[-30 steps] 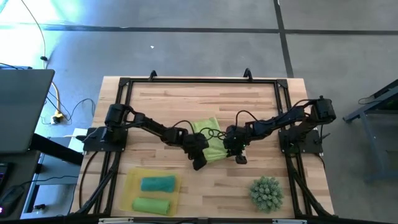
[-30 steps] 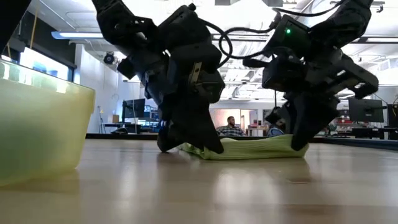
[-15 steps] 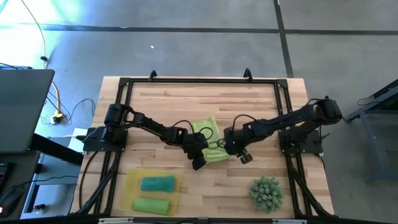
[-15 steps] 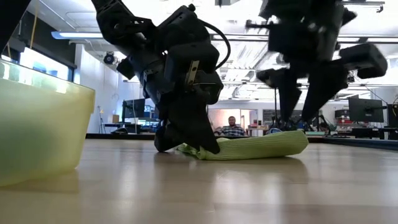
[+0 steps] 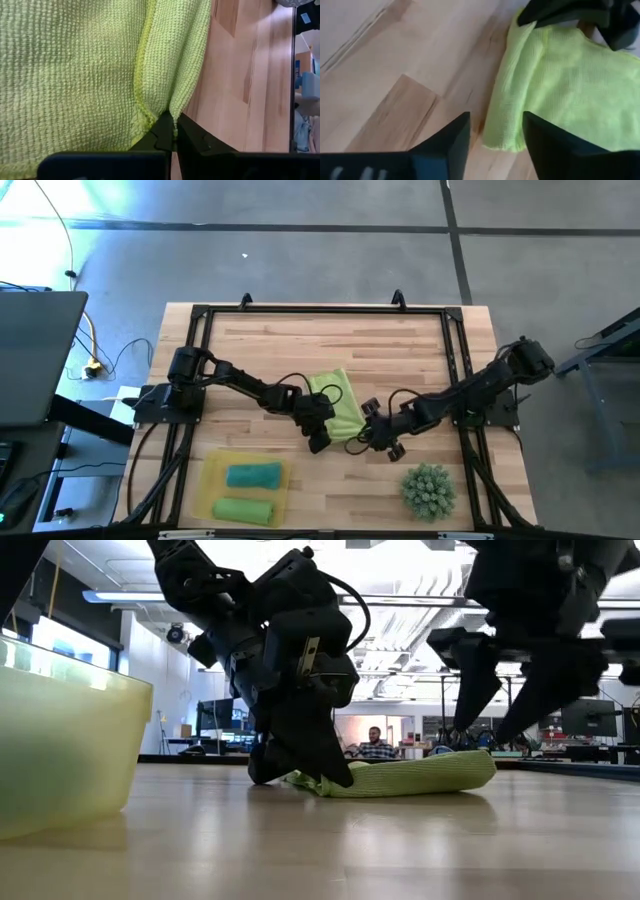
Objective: Roll microfiber towels into tight, uniform cylinder then place into a basket
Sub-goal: Roll the light green microfiber towel
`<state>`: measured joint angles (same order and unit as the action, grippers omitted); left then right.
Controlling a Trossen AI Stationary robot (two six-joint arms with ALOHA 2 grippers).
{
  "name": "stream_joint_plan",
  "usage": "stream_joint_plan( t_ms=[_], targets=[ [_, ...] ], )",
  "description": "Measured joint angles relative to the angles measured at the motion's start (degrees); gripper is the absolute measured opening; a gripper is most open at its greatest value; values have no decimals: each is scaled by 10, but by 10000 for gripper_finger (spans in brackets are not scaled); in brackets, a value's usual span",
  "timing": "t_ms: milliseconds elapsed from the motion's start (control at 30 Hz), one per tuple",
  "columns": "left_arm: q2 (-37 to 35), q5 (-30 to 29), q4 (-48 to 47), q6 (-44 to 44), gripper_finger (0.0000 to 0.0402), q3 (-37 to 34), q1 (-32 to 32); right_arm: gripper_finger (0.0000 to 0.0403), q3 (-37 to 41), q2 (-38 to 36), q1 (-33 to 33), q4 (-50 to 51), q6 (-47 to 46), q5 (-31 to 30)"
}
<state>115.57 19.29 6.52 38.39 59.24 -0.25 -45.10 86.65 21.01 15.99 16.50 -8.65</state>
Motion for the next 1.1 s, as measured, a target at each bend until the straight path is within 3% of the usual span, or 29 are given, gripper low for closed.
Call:
stream_joint_plan(
  t_ms=[167,267,667,1100],
  targets=[
    [0,0,1,0,0,0,0,211,40,0,1,-73,21,2],
    [0,0,2,0,0,0,0,218,51,0,1,-92,32,2],
    [1,0,4,4,0,0,0,159,118,0,-9,-197,50,3],
    [1,19,20,7,0,-1,0,132,153,6,-37,-246,50,7]
  ],
)
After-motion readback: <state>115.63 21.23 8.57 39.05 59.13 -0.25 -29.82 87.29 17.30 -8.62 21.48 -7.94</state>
